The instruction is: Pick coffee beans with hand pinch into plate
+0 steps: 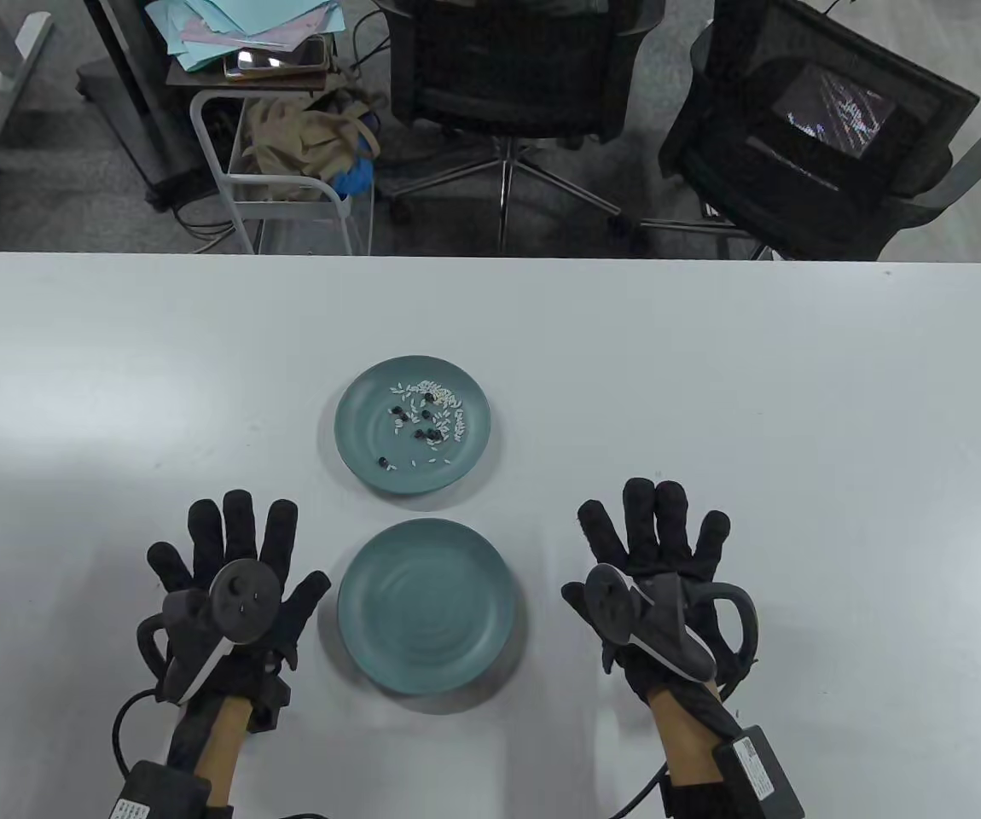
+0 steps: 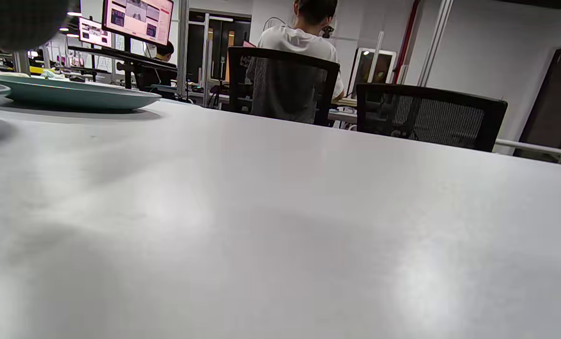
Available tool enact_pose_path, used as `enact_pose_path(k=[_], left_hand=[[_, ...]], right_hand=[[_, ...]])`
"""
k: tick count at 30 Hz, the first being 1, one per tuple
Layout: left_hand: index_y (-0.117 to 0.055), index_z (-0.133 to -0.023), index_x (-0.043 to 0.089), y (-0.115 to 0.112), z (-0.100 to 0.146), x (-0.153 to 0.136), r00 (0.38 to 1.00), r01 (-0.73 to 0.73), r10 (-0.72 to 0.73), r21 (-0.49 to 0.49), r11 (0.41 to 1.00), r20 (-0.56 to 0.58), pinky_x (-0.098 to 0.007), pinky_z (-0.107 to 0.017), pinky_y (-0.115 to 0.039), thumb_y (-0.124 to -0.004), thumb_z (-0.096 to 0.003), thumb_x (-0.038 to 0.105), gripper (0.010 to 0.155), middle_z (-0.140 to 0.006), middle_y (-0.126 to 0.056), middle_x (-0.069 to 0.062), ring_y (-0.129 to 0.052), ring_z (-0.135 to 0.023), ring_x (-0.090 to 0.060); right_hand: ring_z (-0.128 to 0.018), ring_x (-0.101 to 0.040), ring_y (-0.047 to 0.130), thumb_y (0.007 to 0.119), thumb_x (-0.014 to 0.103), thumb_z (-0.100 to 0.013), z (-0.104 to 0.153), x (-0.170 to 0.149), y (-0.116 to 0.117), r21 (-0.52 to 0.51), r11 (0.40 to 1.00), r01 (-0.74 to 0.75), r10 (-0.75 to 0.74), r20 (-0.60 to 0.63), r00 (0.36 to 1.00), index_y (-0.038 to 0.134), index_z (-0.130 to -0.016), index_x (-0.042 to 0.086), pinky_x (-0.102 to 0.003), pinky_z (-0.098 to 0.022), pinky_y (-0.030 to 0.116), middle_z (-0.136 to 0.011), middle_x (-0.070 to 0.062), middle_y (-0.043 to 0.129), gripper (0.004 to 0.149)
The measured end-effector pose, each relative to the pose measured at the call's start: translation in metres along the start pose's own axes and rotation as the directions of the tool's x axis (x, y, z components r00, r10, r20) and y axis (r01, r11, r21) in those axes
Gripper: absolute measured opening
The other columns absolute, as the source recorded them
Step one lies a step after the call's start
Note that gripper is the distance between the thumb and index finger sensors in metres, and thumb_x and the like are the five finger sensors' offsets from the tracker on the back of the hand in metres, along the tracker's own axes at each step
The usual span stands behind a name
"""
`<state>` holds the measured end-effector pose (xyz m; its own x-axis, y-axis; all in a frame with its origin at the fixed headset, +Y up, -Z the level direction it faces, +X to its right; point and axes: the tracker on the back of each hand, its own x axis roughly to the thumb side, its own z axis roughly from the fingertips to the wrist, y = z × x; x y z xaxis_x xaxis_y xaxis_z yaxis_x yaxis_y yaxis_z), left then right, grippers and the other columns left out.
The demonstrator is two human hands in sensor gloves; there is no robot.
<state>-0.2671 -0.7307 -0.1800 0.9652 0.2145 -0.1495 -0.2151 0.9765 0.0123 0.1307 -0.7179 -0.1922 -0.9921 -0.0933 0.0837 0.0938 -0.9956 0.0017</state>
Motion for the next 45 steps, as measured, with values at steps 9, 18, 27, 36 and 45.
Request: enact_pose_path(k=[9,18,27,36,45], left_hand=[[-0.022,-0.099,0.051,-0.001,-0.001,-0.003,0.994,-0.105,0.104,-0.029,0.994,-0.023,-0.061,-0.068,0.002,-0.067,-0.037,0.065,0.078,-0.109,-0.002,0.014,0.001,-0.107,-0.021],[-0.033,-0.102,0.039,0.029,-0.029,0.009,0.978,0.144,-0.147,-0.027,0.989,-0.145,-0.047,-0.07,-0.052,-0.072,-0.0364,0.065,0.08,-0.11,-0.035,0.006,-0.049,-0.1,-0.022],[-0.072,-0.093,0.034,0.049,-0.102,0.026,0.893,-0.065,-0.015,-0.162,0.985,-0.45,-0.041,-0.045,-0.078,-0.08,-0.0388,0.059,0.06,-0.088,-0.082,0.003,-0.088,-0.071,-0.022],[-0.075,-0.09,0.032,-0.001,-0.142,0.061,0.853,-0.162,-0.009,-0.281,0.946,-0.522,-0.033,-0.033,-0.085,-0.078,-0.0392,0.062,0.059,-0.081,-0.091,0.004,-0.098,-0.06,-0.017],[-0.084,-0.08,0.022,-0.012,-0.162,0.069,0.827,-0.127,-0.056,-0.282,0.951,-0.559,-0.03,-0.022,-0.088,-0.083,-0.0372,0.06,0.057,-0.06,-0.101,0.002,-0.106,-0.038,-0.013]], right_hand=[[-0.101,-0.036,-0.004,0.066,0.071,-0.039,0.0,-0.003,-0.003,0.006,0.999,0.045,-0.045,0.0,0.999,0.015,-0.098,0.046,-0.073,-0.067,0.008,-0.11,-0.003,-0.004,0.082],[-0.103,-0.036,0.001,0.067,0.068,-0.04,-0.004,0.001,0.0,0.042,0.994,0.105,-0.105,0.009,0.994,0.019,-0.099,0.044,-0.073,-0.068,0.012,-0.111,-0.003,0.001,0.08],[-0.104,-0.036,0.005,0.067,0.066,-0.042,-0.011,0.017,0.005,0.09,0.994,0.058,-0.065,0.08,0.995,0.022,-0.1,0.043,-0.073,-0.069,0.015,-0.112,-0.004,0.006,0.078],[-0.104,-0.037,0.008,0.067,0.066,-0.042,-0.012,0.024,0.003,0.101,0.994,0.032,-0.043,0.107,0.993,0.023,-0.101,0.042,-0.073,-0.069,0.017,-0.113,-0.005,0.008,0.078],[-0.104,-0.037,0.008,0.068,0.065,-0.042,-0.012,0.029,0.0,0.121,0.993,-0.017,0.001,0.125,0.992,0.023,-0.101,0.041,-0.072,-0.069,0.019,-0.112,-0.005,0.008,0.077]])
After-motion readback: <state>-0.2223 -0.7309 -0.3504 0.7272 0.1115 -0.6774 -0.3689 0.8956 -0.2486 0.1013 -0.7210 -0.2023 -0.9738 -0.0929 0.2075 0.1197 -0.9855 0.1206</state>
